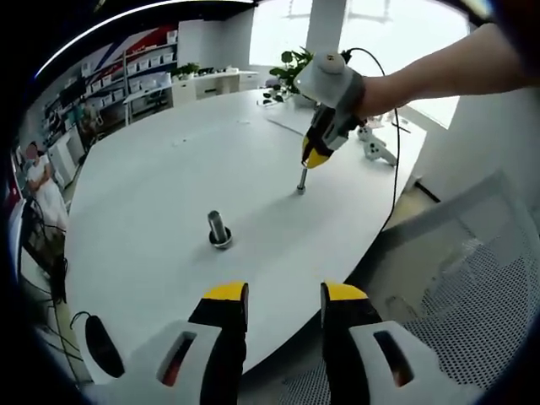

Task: Place the washer onto the threaded stud by aligning its center hole with the stud, sliding it down to the base, and recovering from edge contact or off-axis alignment until the washer reaches the visible bottom stop.

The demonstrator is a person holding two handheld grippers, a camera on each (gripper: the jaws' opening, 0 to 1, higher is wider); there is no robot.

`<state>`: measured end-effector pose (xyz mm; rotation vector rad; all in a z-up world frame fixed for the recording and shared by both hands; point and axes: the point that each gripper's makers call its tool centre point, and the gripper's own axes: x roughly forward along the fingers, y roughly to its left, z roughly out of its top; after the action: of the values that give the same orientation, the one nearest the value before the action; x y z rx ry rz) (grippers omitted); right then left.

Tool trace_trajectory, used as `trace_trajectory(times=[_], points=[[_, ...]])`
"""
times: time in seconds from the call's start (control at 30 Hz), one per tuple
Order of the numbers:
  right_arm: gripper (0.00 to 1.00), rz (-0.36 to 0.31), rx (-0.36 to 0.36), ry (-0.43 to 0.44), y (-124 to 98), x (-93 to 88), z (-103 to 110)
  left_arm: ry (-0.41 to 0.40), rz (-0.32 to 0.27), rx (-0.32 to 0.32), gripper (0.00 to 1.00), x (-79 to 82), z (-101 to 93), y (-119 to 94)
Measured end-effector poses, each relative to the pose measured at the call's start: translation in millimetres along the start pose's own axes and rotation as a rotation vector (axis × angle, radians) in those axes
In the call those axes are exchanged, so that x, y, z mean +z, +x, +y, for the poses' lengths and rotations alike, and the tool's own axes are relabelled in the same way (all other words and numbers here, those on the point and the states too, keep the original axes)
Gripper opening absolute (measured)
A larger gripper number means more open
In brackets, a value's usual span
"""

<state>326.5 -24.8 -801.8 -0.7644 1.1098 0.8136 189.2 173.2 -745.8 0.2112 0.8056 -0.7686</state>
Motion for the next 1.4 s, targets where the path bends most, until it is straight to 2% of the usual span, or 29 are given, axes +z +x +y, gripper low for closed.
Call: trace_trajectory(times=[0.63,1.13,1.4], points=[[0.14,0.023,0.033,0.000,20,-7.6,1,-0.003,0.007,0.003,0.33,-1.7,1.0,0],[0.14,0.055,0.062,0.032,45,-13.4,2,0.003,0.030,-0.005,0.33,-6.5,-0.6,3],[0.14,0.058,0.066,0.052,49,-16.4,5,0.007,0.040,-0.001,0.33,-8.9,-0.6,4]])
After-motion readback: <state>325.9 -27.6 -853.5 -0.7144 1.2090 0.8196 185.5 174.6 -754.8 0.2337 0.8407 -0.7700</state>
